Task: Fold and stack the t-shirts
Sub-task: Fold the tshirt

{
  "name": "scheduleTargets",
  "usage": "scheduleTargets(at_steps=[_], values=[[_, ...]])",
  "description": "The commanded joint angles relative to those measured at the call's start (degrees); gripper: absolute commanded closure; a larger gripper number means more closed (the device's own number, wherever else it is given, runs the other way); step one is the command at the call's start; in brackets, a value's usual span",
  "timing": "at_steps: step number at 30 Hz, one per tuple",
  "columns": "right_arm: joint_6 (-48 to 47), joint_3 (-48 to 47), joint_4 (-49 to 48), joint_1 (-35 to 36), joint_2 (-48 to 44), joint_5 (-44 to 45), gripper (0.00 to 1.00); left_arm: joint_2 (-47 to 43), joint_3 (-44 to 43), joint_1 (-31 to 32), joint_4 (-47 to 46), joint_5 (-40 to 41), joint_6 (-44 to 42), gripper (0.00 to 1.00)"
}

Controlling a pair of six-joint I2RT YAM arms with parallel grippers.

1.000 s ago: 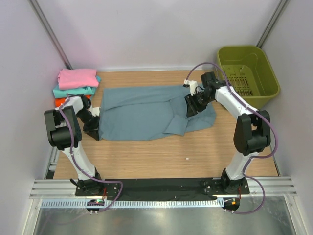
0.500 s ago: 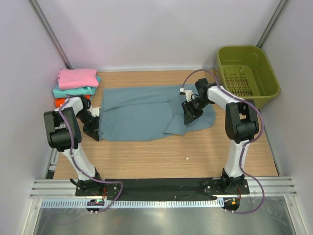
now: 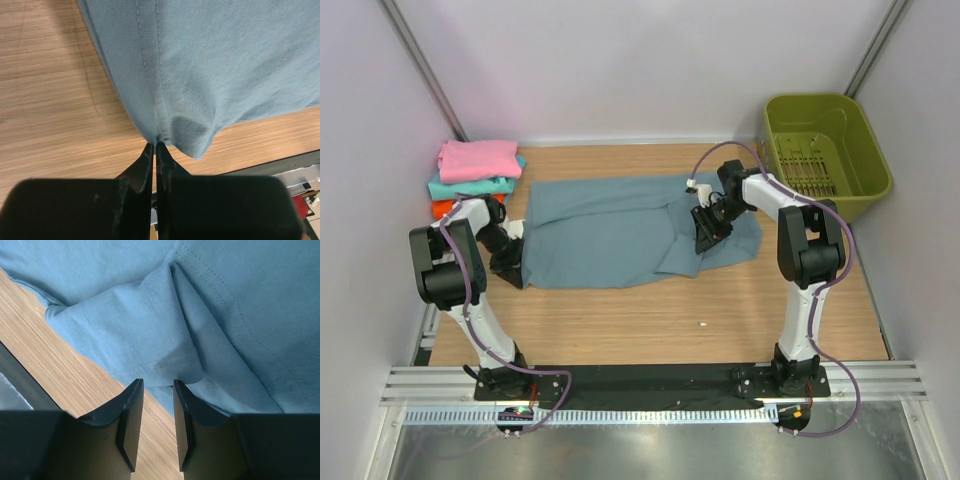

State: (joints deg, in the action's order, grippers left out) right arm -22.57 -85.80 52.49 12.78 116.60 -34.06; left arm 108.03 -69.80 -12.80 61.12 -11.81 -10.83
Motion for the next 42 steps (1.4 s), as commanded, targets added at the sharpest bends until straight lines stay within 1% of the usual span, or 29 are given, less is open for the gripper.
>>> scheduleTargets(at_steps=[1, 3, 6, 11, 16, 19, 25, 27, 30, 31, 34, 37, 42], values=[[-0.5, -2.2, 0.0, 0.1, 0.2, -0.6, 0.63, -2.4, -1.0, -0.3, 1.0, -0.8, 0.5, 1.0], [-1.1, -1.7, -0.4, 0.1, -1.0, 1.0, 0.65, -2.4, -1.3, -0.3, 1.3, -0.8, 0.5, 1.0], [-1.8, -1.6, -0.4, 0.0, -1.8, 3.4, 0.64, -2.2, -1.6, -0.3, 1.3, -0.7, 0.4, 1.0], [-2.0, -1.1, 0.4, -0.5, -0.3, 4.3, 0.64, -2.0, -1.8, -0.3, 1.2, -1.0, 0.7, 1.0], [-0.5, -1.3, -1.0, -0.5, 1.0, 2.4, 0.64, -2.1, -1.6, -0.3, 1.5, -0.8, 0.5, 1.0], [0.0, -2.3, -1.2, -0.4, 2.2, 1.7, 0.65, -2.2, -1.5, -0.3, 1.5, -0.8, 0.4, 1.0], [-1.2, -4.5, 0.1, -0.5, 3.4, -0.8, 0.67, -2.0, -1.6, -0.3, 1.3, -0.8, 0.5, 1.0], [-2.3, -5.0, 0.5, -0.4, 3.1, -3.1, 0.69, -2.0, -1.4, -0.4, 1.2, -0.8, 0.6, 1.0], [-2.0, -6.0, 0.6, -0.4, 2.4, -5.1, 0.79, -2.0, -1.2, -0.4, 1.0, -0.9, 0.8, 1.0], [-1.8, -6.8, 0.9, -0.2, 2.3, -5.6, 0.85, -2.1, -1.1, -0.3, 1.0, -0.7, 0.8, 1.0], [-0.2, -8.8, 0.9, 0.3, 2.2, -7.3, 0.9, -2.0, -1.3, -0.3, 1.0, -0.8, 0.8, 1.0], [1.6, -11.2, 0.2, 1.5, 2.8, -8.2, 0.9, -1.9, -1.4, -0.4, 1.1, -0.9, 1.0, 1.0], [3.8, -14.4, -1.9, 6.6, 4.5, -8.5, 0.91, -1.6, -1.8, -0.3, 1.3, -0.8, 1.0, 1.0]])
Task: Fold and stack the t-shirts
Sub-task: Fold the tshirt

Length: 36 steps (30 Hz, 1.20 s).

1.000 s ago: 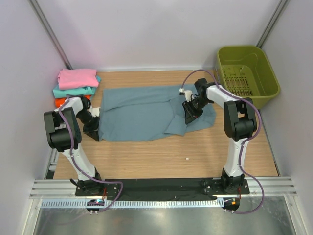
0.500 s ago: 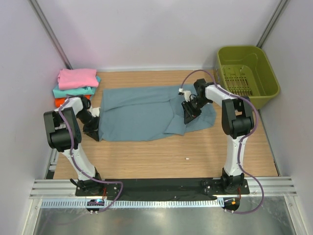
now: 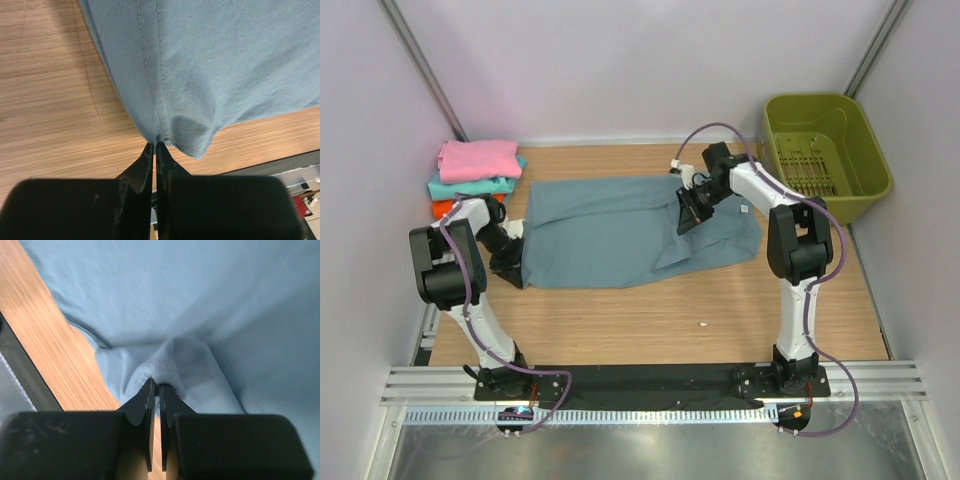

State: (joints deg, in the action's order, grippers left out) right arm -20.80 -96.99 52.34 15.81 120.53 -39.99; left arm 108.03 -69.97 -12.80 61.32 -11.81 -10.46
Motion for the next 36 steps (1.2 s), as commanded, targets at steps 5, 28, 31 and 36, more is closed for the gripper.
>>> scheduleTargets(at_steps=[5, 28, 31, 36], values=[[5.1, -5.0, -3.5, 8.2, 1.5, -3.0, 0.85, -1.8, -1.7, -0.3, 1.1, -0.6, 0.8, 1.0], [-6.3, 18.8, -23.7, 10.7, -18.7, 21.9, 0.67, -0.1, -3.4, -0.1, 1.2, -0.8, 1.2, 1.0], [-7.3, 21.6, -25.5, 13.4, -19.1, 22.7, 0.67, -0.1, -3.3, -0.1, 1.2, -0.8, 1.2, 1.0], [-7.0, 23.1, -28.8, 17.1, -18.3, 24.1, 0.7, -0.1, -2.7, -0.2, 0.6, -0.8, 1.3, 1.0]])
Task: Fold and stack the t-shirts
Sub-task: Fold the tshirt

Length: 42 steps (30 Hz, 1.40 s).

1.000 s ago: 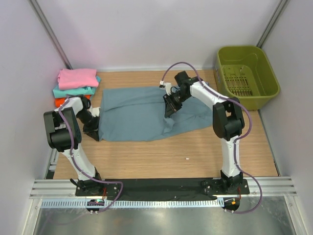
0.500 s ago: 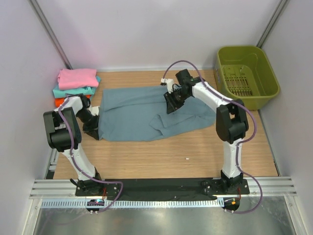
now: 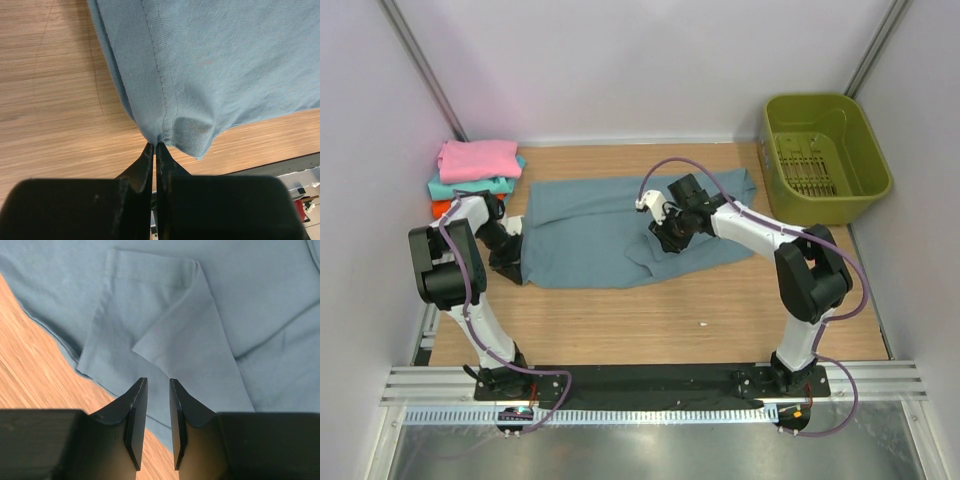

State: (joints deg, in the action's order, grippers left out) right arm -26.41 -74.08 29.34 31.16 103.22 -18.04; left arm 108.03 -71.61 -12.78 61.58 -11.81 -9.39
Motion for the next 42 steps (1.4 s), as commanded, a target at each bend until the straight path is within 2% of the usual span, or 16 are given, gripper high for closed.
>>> scheduleTargets(at_steps=[1, 9, 17, 30, 42], values=[[-0.8, 0.2, -6.6, 2.3, -0.7, 2.2, 0.71, -0.1, -0.9, -0.1, 0.4, -0.8, 0.2, 1.0], [0.7, -0.9, -7.5, 5.1, 2.6, 2.3, 0.75, -0.1, -0.8, -0.2, 0.4, -1.2, 0.1, 1.0], [1.3, -0.5, -6.8, 6.4, 5.4, 2.4, 0.75, -0.2, -1.0, -0.1, 0.5, -1.3, 0.1, 1.0], [1.1, -0.6, -8.3, 6.4, 8.8, 5.3, 0.68, 0.1, -1.0, -0.1, 0.6, -0.9, 0.1, 1.0], [1.5, -1.2, -9.6, 5.4, 10.2, 8.5, 0.72, 0.1, -0.8, -0.1, 0.5, -1.1, 0.2, 1.0]])
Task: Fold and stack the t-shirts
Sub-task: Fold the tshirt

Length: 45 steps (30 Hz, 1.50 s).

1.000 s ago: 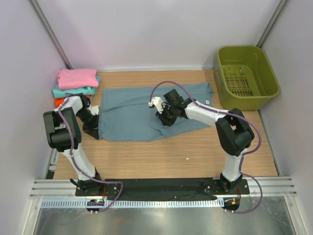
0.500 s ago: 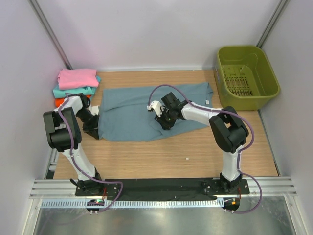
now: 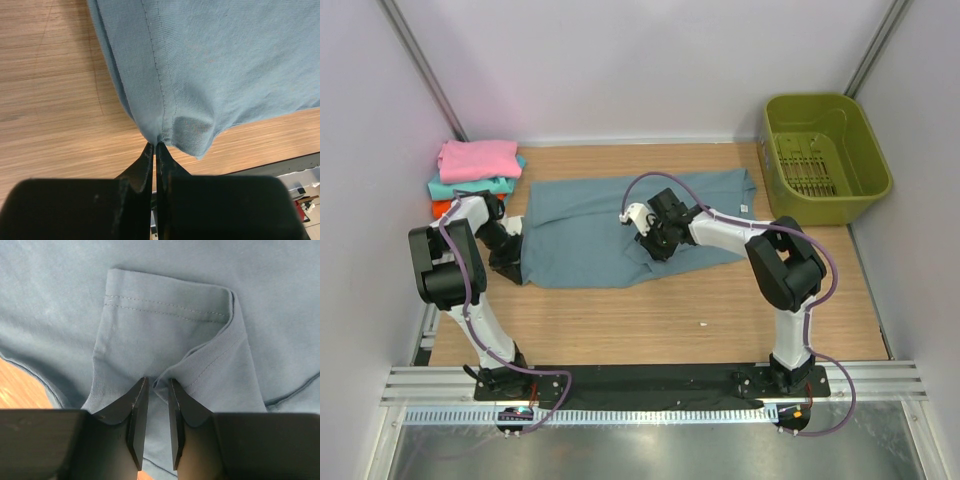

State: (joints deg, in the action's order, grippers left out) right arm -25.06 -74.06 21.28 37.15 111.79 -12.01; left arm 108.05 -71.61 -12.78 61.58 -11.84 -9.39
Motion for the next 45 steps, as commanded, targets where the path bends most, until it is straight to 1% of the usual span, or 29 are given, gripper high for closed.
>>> scheduleTargets(at_steps=[1, 7, 10, 12, 14, 17, 24, 28, 29, 31, 32, 35, 40, 43, 45], values=[[0.2, -1.2, -1.4, -0.8, 1.5, 2.5, 0.72, 0.1, -0.8, -0.1, 0.4, -1.1, 0.1, 1.0], [0.5, -1.8, -0.4, -1.7, 0.5, 2.1, 0.73, 0.4, -0.8, -0.1, 0.3, -1.3, 0.1, 1.0], [0.3, -1.6, 0.7, -2.0, 0.4, 1.5, 0.71, 0.5, -0.9, -0.1, 0.2, -1.3, 0.1, 1.0], [0.4, -1.6, 1.3, -2.3, -0.2, 0.2, 0.69, 0.4, -1.0, -0.1, 0.2, -1.3, 0.1, 1.0], [1.0, -2.1, 2.5, -3.0, -0.8, -2.8, 0.69, 0.4, -1.1, -0.2, 0.3, -1.3, 0.1, 1.0], [1.9, -2.8, 3.1, -3.5, -1.1, -4.1, 0.69, 0.4, -1.2, -0.1, 0.2, -1.3, 0.1, 1.0], [1.9, -2.6, 3.0, -4.0, -0.8, -3.6, 0.71, 0.4, -1.6, -0.2, 0.4, -1.3, 0.1, 1.0], [1.9, -2.3, 2.5, -4.1, -0.6, -3.7, 0.75, 0.2, -1.2, -0.1, 0.4, -1.3, 0.2, 1.0], [2.0, -2.2, 2.1, -4.2, -0.4, -3.7, 0.79, 0.2, -1.2, -0.1, 0.2, -1.3, 0.1, 1.0], [2.3, -2.7, 2.1, -4.3, -0.5, -3.7, 0.85, 0.2, -1.2, -0.1, 0.3, -1.3, 0.2, 1.0], [2.3, -2.8, 1.8, -4.2, -0.5, -3.8, 0.9, 0.2, -1.2, -0.1, 0.3, -1.3, 0.2, 1.0], [2.4, -3.1, 1.7, -4.2, -0.9, -3.2, 0.98, 0.1, -1.3, -0.1, 0.3, -1.4, 0.2, 1.0], [2.7, -4.2, 2.8, -4.5, -2.8, -2.2, 0.98, 0.1, -1.4, -0.1, 0.6, -1.4, 0.2, 1.0], [2.8, -6.0, 4.9, -4.8, -6.7, 0.5, 0.99, -0.2, -1.9, -0.1, 0.9, -1.4, -0.3, 1.0], [1.1, -7.1, 6.7, -5.3, -10.5, 2.3, 0.98, -0.5, -2.5, -0.1, 1.3, -1.5, -0.4, 1.0]])
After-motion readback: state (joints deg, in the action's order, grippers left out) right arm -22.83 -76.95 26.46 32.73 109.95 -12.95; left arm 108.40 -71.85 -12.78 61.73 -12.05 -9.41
